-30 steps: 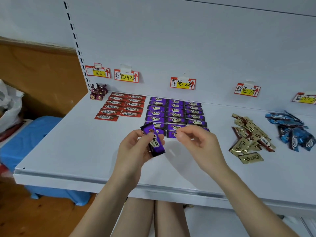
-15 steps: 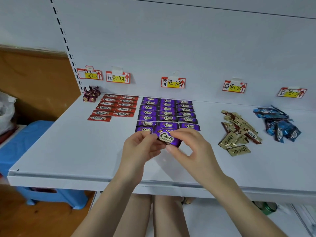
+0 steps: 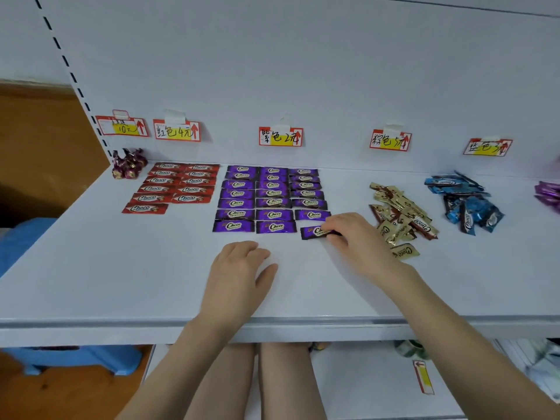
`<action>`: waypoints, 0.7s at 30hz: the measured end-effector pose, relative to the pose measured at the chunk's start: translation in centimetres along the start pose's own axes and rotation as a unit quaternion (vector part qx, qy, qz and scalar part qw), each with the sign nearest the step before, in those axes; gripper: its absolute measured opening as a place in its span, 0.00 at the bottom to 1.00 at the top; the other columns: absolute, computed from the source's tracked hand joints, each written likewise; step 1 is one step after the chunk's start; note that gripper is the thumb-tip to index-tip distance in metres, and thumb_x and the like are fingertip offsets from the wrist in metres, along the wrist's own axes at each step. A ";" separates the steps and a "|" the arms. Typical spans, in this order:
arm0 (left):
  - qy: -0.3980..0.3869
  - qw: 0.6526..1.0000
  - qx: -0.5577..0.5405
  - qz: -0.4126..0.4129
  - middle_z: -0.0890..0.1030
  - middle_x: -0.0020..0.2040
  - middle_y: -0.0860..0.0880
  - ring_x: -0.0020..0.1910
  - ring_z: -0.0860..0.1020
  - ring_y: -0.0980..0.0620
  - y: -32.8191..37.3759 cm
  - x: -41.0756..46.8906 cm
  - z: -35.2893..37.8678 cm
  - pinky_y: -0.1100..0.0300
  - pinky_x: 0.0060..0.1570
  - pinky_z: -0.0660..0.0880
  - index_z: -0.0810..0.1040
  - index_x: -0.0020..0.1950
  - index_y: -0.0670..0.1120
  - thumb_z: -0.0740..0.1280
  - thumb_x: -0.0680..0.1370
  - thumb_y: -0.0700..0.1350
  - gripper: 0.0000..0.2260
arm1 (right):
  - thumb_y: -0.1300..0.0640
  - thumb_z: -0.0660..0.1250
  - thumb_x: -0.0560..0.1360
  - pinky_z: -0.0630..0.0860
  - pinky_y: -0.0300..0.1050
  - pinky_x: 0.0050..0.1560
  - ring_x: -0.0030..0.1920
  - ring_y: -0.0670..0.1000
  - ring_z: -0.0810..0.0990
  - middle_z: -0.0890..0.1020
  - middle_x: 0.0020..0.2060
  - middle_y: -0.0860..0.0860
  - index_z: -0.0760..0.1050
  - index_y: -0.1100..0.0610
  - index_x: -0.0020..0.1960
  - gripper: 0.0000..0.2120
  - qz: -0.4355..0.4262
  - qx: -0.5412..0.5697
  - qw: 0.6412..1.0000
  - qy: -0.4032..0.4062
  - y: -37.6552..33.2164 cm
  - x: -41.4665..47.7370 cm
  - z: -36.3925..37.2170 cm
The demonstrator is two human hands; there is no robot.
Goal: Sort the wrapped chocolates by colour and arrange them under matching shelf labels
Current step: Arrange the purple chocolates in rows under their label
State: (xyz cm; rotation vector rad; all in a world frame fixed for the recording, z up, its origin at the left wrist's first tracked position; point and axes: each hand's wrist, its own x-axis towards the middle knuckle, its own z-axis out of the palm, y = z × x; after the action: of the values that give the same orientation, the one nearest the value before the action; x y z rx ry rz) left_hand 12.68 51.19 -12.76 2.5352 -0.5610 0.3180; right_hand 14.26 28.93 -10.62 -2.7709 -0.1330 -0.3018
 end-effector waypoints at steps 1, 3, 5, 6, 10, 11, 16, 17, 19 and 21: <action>0.004 1.000 0.001 -0.001 0.82 0.52 0.41 0.53 0.78 0.41 0.0 0.0 0.0 0.51 0.55 0.73 0.82 0.52 0.40 0.71 0.74 0.43 0.10 | 0.62 0.62 0.76 0.64 0.41 0.57 0.63 0.53 0.69 0.76 0.61 0.53 0.77 0.58 0.59 0.13 -0.001 -0.009 1.000 0.006 -0.1 0.0 0.2; 0.010 1.000 -0.002 -0.003 0.82 0.53 0.42 0.54 0.77 0.42 -0.1 0.0 0.1 0.51 0.55 0.73 0.82 0.53 0.40 0.71 0.74 0.44 0.10 | 0.61 0.62 0.77 0.67 0.46 0.58 0.62 0.54 0.70 0.75 0.61 0.53 0.77 0.58 0.60 0.13 0.005 -0.004 1.000 0.030 -0.7 -0.6 0.8; 0.011 1.000 -0.002 -0.005 0.81 0.53 0.42 0.54 0.77 0.42 -0.1 -0.1 0.1 0.51 0.56 0.72 0.82 0.53 0.41 0.70 0.74 0.44 0.11 | 0.58 0.61 0.78 0.71 0.47 0.52 0.59 0.54 0.71 0.76 0.59 0.52 0.77 0.57 0.59 0.12 0.007 -0.002 0.999 0.043 -1.3 -1.2 1.4; 0.012 1.000 -0.002 -0.005 0.81 0.54 0.42 0.55 0.77 0.42 -0.1 -0.1 0.2 0.52 0.56 0.72 0.82 0.54 0.41 0.70 0.74 0.44 0.11 | 0.57 0.60 0.78 0.72 0.46 0.50 0.58 0.53 0.71 0.76 0.58 0.52 0.76 0.56 0.60 0.13 0.008 -0.010 0.999 0.044 -1.5 -1.4 1.7; 0.017 1.000 -0.004 -0.009 0.81 0.55 0.43 0.56 0.76 0.44 -0.1 0.0 0.3 0.53 0.58 0.71 0.82 0.55 0.42 0.69 0.75 0.45 0.11 | 0.56 0.58 0.79 0.69 0.44 0.48 0.57 0.54 0.71 0.76 0.58 0.52 0.76 0.57 0.59 0.13 0.009 -0.021 0.998 0.055 -1.9 -1.1 2.1; 0.018 1.000 -0.007 -0.009 0.81 0.55 0.43 0.56 0.76 0.43 -0.2 -0.1 0.3 0.53 0.57 0.71 0.82 0.55 0.42 0.69 0.75 0.45 0.11 | 0.56 0.58 0.79 0.69 0.44 0.49 0.57 0.55 0.70 0.76 0.58 0.52 0.76 0.57 0.60 0.13 0.008 -0.022 0.998 0.053 -2.0 -1.0 2.2; 0.024 1.000 -0.014 -0.011 0.81 0.56 0.44 0.56 0.77 0.44 -0.2 -0.1 0.4 0.54 0.58 0.71 0.82 0.55 0.42 0.69 0.75 0.46 0.12 | 0.57 0.59 0.78 0.71 0.46 0.51 0.56 0.56 0.71 0.77 0.58 0.53 0.76 0.58 0.60 0.13 0.002 -0.009 0.998 0.058 -1.9 -1.0 2.5; 0.024 1.000 -0.015 -0.011 0.81 0.56 0.44 0.57 0.76 0.44 -0.2 -0.1 0.4 0.54 0.58 0.71 0.81 0.56 0.42 0.69 0.75 0.46 0.12 | 0.58 0.59 0.78 0.71 0.47 0.51 0.56 0.57 0.71 0.77 0.58 0.54 0.76 0.58 0.59 0.13 0.001 -0.006 0.998 0.060 -1.9 -1.0 2.5; 0.026 0.999 -0.016 -0.011 0.81 0.56 0.44 0.57 0.76 0.45 -0.3 -0.1 0.5 0.54 0.58 0.71 0.81 0.56 0.42 0.69 0.75 0.46 0.12 | 0.58 0.59 0.78 0.71 0.48 0.52 0.57 0.57 0.71 0.76 0.59 0.54 0.76 0.58 0.60 0.13 0.000 -0.005 0.998 0.057 -1.9 -1.0 2.6; 0.027 0.999 -0.015 -0.010 0.81 0.56 0.44 0.57 0.76 0.44 -0.3 -0.1 0.5 0.54 0.58 0.71 0.81 0.56 0.42 0.69 0.75 0.46 0.12 | 0.57 0.59 0.78 0.71 0.48 0.54 0.58 0.57 0.71 0.76 0.59 0.54 0.75 0.58 0.61 0.14 -0.002 -0.004 0.999 0.053 -1.9 -0.9 2.6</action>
State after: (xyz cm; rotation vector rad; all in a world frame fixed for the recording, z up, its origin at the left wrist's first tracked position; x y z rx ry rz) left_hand 12.76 51.23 -13.39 2.4946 -0.5159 0.3668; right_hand 13.63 31.56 -12.59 -2.7559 -0.1114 -0.4512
